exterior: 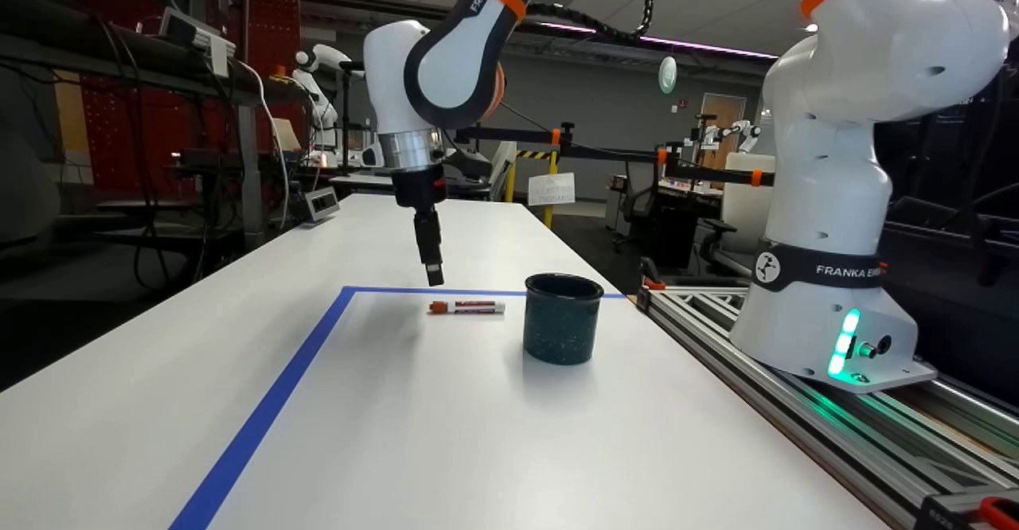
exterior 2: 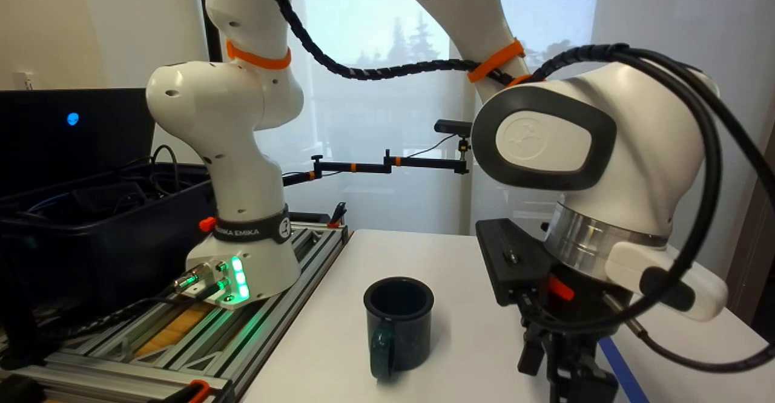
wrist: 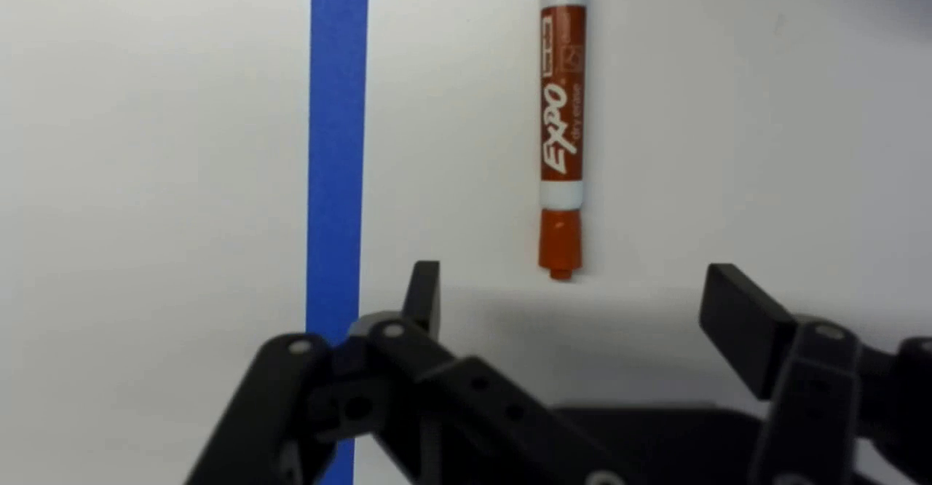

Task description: Take the red marker out of the mug.

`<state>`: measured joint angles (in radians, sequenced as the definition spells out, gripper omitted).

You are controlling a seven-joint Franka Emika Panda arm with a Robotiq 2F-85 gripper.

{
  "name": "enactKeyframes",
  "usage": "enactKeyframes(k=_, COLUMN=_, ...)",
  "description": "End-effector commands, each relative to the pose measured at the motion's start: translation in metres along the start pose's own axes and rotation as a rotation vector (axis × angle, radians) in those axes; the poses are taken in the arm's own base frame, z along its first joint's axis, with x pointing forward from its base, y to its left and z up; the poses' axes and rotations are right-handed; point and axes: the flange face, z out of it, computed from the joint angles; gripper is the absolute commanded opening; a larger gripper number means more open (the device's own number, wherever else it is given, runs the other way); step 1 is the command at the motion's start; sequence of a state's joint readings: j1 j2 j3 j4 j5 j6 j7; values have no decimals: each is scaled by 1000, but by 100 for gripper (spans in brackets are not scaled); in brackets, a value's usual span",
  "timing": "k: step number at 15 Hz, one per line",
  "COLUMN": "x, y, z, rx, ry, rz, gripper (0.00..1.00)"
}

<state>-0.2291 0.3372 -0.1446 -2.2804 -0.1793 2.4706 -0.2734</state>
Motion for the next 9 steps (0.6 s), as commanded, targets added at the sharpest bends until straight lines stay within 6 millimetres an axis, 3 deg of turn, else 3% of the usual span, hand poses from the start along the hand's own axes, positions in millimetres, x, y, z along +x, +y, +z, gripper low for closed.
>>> enactKeyframes(k=1, x=-26, y=-17, z=-31, rx=21, ry=0, rz=41, gripper=100)
enactKeyframes(k=9, x=-49, y=-57, z=-69, rx=65, ry=35, rz=88, gripper=100)
